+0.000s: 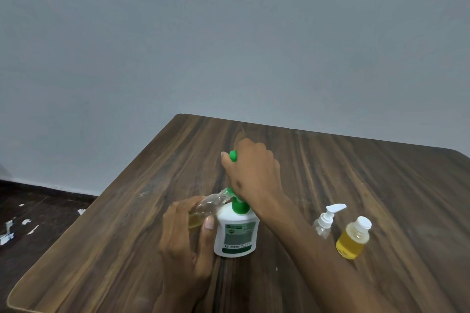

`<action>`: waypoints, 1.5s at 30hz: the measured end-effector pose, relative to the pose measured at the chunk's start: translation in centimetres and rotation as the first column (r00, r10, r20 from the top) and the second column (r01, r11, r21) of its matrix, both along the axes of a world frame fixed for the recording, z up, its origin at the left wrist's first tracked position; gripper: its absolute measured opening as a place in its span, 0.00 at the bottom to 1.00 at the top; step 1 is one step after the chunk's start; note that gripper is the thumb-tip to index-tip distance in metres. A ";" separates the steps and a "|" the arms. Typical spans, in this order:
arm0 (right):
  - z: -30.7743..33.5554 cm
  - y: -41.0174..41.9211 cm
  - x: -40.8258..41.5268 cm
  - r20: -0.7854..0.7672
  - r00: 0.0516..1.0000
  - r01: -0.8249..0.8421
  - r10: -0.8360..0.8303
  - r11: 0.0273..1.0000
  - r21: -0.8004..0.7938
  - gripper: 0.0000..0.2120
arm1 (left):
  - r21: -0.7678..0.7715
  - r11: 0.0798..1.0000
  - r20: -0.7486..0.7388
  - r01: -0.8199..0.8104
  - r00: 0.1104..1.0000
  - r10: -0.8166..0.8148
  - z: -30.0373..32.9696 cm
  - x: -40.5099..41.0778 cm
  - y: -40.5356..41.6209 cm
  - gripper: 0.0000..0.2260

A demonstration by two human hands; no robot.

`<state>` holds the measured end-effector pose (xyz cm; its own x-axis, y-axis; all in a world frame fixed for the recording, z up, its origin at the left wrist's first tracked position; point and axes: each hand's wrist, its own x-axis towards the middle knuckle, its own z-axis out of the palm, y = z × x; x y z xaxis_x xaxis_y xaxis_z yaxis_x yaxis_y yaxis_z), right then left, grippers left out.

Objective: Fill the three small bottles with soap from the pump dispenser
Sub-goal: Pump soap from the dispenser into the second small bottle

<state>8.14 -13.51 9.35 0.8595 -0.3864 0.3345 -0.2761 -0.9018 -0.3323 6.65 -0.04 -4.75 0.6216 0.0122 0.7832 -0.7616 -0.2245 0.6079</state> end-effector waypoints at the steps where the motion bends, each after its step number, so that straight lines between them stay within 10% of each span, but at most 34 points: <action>1: 0.0 0.0 0.0 -0.001 1.000 -0.005 0.005 1.000 0.005 0.15 | -0.002 1.000 -0.002 0.001 1.000 -0.001 0.0 0.0 0.0 0.11; 45: 0.5 0.0 0.3 0.010 1.000 -0.004 0.005 1.000 -0.028 0.15 | 0.023 1.000 -0.003 0.017 1.000 -0.017 -0.3 0.3 0.0 0.11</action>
<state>8.43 -13.49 9.84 0.8579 -0.3730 0.3535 -0.2690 -0.9121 -0.3095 6.90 -0.02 -5.09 0.6239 -0.0161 0.7813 -0.7636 -0.2255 0.6051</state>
